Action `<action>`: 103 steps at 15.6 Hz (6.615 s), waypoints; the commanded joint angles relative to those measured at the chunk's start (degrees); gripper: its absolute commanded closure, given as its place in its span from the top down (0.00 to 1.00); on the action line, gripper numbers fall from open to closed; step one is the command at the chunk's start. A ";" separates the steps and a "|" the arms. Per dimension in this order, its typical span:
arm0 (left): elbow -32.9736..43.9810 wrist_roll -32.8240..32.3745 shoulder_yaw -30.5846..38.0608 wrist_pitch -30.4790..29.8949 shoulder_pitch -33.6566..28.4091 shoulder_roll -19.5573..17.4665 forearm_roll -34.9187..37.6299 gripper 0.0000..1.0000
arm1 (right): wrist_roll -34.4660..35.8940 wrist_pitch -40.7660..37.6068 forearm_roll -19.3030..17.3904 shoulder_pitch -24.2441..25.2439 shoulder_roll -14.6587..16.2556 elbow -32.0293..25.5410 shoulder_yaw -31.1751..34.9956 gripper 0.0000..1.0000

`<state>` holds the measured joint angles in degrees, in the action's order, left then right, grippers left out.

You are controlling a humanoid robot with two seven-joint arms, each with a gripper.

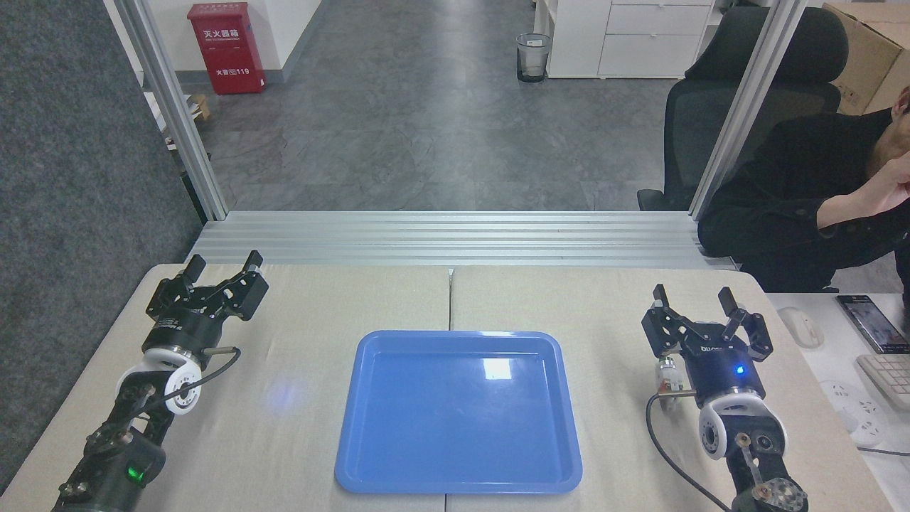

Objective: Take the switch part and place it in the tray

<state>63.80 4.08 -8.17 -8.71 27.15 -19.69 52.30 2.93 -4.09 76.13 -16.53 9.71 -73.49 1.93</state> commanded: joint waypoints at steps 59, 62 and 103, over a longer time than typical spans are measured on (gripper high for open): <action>-0.08 -0.04 0.00 0.00 0.00 0.00 0.00 1.00 | -0.03 0.04 0.07 0.18 -0.40 -0.25 0.18 1.00; -0.08 -0.04 0.00 0.00 0.00 0.00 0.00 1.00 | -1.08 0.22 0.77 0.53 -0.31 0.53 0.09 1.00; -0.08 -0.04 0.00 0.00 0.00 0.00 0.00 1.00 | -15.07 -13.41 1.10 1.34 -15.77 5.81 -18.57 1.00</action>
<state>63.76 4.08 -8.17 -8.73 27.16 -19.69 52.30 -14.00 -17.99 85.47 -12.94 -2.27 -70.99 -18.66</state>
